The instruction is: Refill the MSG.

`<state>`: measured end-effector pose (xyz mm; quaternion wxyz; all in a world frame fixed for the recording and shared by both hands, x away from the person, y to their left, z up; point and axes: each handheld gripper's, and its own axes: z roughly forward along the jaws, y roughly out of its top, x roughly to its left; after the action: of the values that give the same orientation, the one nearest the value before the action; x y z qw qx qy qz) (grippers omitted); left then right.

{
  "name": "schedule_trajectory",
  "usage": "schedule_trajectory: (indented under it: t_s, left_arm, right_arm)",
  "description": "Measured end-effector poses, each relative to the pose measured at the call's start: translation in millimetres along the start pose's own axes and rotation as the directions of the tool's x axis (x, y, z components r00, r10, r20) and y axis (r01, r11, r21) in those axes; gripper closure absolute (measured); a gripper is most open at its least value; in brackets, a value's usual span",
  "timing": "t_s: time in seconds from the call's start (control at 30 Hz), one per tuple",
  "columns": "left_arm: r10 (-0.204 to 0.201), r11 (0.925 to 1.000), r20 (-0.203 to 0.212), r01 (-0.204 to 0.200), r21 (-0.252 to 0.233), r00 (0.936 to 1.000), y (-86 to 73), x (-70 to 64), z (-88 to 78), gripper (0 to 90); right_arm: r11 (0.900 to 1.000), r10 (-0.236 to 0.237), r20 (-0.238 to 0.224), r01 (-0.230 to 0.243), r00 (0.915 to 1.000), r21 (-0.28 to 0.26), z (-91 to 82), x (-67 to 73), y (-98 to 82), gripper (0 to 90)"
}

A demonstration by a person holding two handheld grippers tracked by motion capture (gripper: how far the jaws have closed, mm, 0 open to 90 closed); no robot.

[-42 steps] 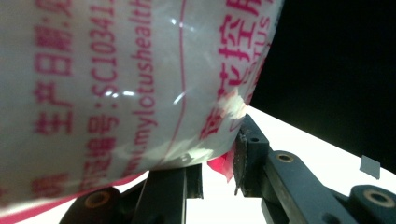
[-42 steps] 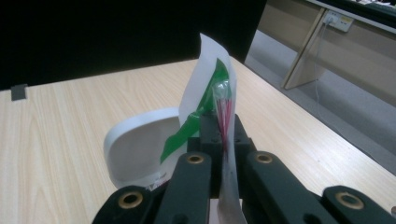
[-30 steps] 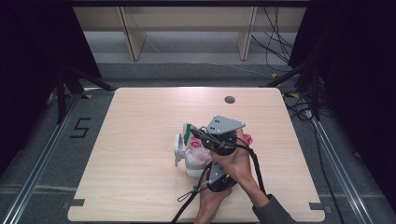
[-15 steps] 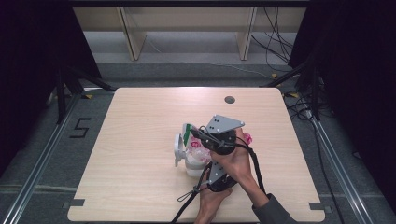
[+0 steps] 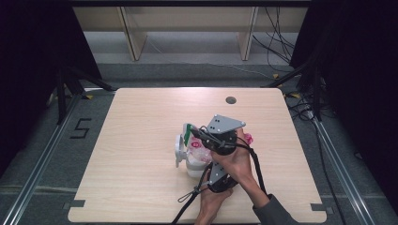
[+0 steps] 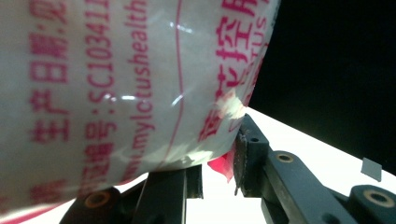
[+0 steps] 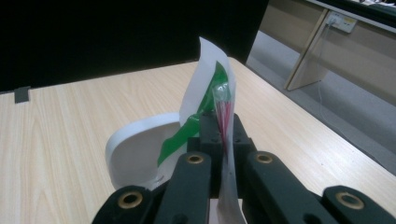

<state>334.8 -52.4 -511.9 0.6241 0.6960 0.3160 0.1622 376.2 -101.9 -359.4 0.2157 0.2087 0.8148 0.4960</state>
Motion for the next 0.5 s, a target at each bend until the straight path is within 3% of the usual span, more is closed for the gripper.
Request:
schedule_trajectory:
  t_s: [0.03,0.07,0.13,0.17,0.27,0.3,0.33,0.37,0.5]
  left_arm:
    - [-0.002,1.0,0.0,0.002,0.0,1.0,-0.2,0.1,0.2,75.1]
    - [-0.006,1.0,-0.006,0.006,-0.004,1.0,-0.2,-0.3,-0.1,75.1]
    - [-0.077,0.9941,0.023,0.079,-0.075,0.9968,0.1,-4.9,3.6,75.2]
    - [-0.083,0.9931,0.021,0.084,-0.081,0.9963,0.3,-5.3,3.7,75.2]
    - [-0.051,0.9974,0.018,0.052,-0.05,0.9985,0.3,-3.5,2.2,75.2]
    - [-0.06,0.9963,0.02,0.062,-0.06,0.998,0.0,-4.0,2.9,75.2]
    - [-0.063,0.9961,0.02,0.064,-0.061,0.9978,-0.1,-4.2,3.0,75.2]
    - [-0.109,0.9892,0.018,0.11,-0.098,0.9939,0.0,-7.3,5.2,75.2]
    - [-0.113,0.9879,0.02,0.114,-0.105,0.9934,-0.1,-8.1,6.0,75.2]
  right_arm:
    - [1.0,-0.022,-0.003,0.022,0.9998,0.007,1.2,-0.8,-0.1,89.9]
    - [1.0,-0.009,-0.006,0.009,0.9999,0.02,1.5,0.5,-0.6,89.9]
    - [1.0,-0.004,-0.003,0.004,1.0,0.005,1.5,2.3,0.3,89.9]
    - [1.0,-0.018,-0.011,0.018,0.9998,0.011,0.1,1.8,1.4,89.9]
    - [0.999,-0.042,-0.003,0.042,0.9991,0.008,2.5,1.9,1.1,89.9]
    - [0.999,-0.042,-0.005,0.042,0.9991,0.009,2.9,1.7,1.0,89.9]
    - [1.0,-0.01,-0.016,0.011,0.9998,0.017,1.8,2.1,1.0,89.9]
    - [1.0,-0.005,-0.011,0.005,0.9999,0.012,1.7,1.5,0.8,89.9]
    - [1.0,-0.029,-0.009,0.029,0.9996,0.006,2.6,-1.1,0.8,89.9]
